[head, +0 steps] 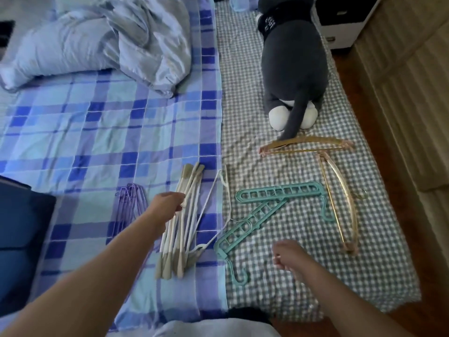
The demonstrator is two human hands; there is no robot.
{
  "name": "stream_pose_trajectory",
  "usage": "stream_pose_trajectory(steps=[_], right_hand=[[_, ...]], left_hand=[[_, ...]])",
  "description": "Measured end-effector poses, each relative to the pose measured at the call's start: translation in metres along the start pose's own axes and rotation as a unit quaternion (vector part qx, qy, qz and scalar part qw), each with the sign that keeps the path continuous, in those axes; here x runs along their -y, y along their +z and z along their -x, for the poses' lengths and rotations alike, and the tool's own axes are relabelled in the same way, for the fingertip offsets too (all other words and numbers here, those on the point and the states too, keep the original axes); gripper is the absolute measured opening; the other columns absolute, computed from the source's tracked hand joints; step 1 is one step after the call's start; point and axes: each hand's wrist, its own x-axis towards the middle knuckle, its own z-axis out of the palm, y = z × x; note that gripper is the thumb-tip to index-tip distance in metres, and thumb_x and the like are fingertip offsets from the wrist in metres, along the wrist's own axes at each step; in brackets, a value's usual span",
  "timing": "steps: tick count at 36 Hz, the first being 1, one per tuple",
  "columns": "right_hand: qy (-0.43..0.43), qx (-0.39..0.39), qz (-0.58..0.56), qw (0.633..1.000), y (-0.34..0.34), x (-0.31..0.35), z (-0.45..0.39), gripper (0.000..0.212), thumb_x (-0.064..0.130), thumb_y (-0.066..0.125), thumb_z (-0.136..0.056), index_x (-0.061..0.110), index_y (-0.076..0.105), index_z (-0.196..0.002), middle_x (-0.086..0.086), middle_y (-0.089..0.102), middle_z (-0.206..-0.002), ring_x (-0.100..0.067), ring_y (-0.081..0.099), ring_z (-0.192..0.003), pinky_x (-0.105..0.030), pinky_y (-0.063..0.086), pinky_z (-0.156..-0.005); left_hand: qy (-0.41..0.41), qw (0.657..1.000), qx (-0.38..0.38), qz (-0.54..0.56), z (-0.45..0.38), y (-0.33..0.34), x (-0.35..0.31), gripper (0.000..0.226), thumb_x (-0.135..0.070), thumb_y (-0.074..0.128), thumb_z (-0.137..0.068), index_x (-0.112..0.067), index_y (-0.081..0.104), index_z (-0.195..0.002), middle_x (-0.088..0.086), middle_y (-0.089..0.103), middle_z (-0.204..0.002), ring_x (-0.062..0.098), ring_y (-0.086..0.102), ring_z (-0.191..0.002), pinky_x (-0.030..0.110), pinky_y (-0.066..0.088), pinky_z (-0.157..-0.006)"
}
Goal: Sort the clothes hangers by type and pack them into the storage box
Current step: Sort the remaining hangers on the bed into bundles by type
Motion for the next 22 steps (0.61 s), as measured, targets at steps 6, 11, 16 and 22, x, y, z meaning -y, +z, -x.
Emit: stream_pose_trajectory(steps=[6,11,16,22], right_hand=[[-0.068,-0.003,0.111,0.991,0.007,0.023,-0.029,0.028,0.015,0.042,-0.101,0.006,0.060,-0.121,-0.013,0.069,-0.099,-0.020,0.061,-0.076,-0.035,0.052,-0.070],[-0.217,-0.058,0.206,0.953,0.035,0.047,-0.056,0.036,0.022,0.049,-0.101,0.013,0.053,-0.135,-0.005,0.058,-0.114,-0.018,0.062,-0.081,-0.035,0.055,-0.065],[-0.306,-0.150,0.374,0.863,0.064,0.058,-0.090,0.028,0.025,0.057,-0.097,0.018,0.062,-0.123,-0.010,0.054,-0.128,-0.025,0.057,-0.105,-0.039,0.055,-0.083],[-0.359,-0.151,0.373,0.842,0.068,0.070,-0.080,0.020,0.007,0.052,-0.096,0.016,0.068,-0.091,0.001,0.056,-0.095,-0.015,0.049,-0.082,-0.022,0.032,-0.058]], left_hand=[[0.007,1.000,-0.003,-0.024,-0.002,0.016,0.009,0.025,0.004,0.053,-0.094,-0.009,0.073,-0.100,0.009,0.067,-0.086,0.016,0.062,-0.073,0.021,0.045,-0.062],[0.012,0.999,-0.023,-0.022,-0.001,0.017,0.025,0.025,0.003,0.055,-0.093,-0.013,0.074,-0.091,0.009,0.068,-0.083,0.016,0.061,-0.074,0.020,0.041,-0.057],[0.016,0.999,-0.032,-0.016,-0.006,0.012,0.028,0.020,0.000,0.064,-0.091,-0.016,0.076,-0.091,0.007,0.073,-0.084,0.015,0.067,-0.077,0.023,0.046,-0.065],[0.017,0.999,-0.038,0.005,0.005,0.000,0.024,0.015,0.004,0.068,-0.090,-0.008,0.076,-0.094,0.013,0.074,-0.086,0.016,0.070,-0.074,0.016,0.049,-0.058]])
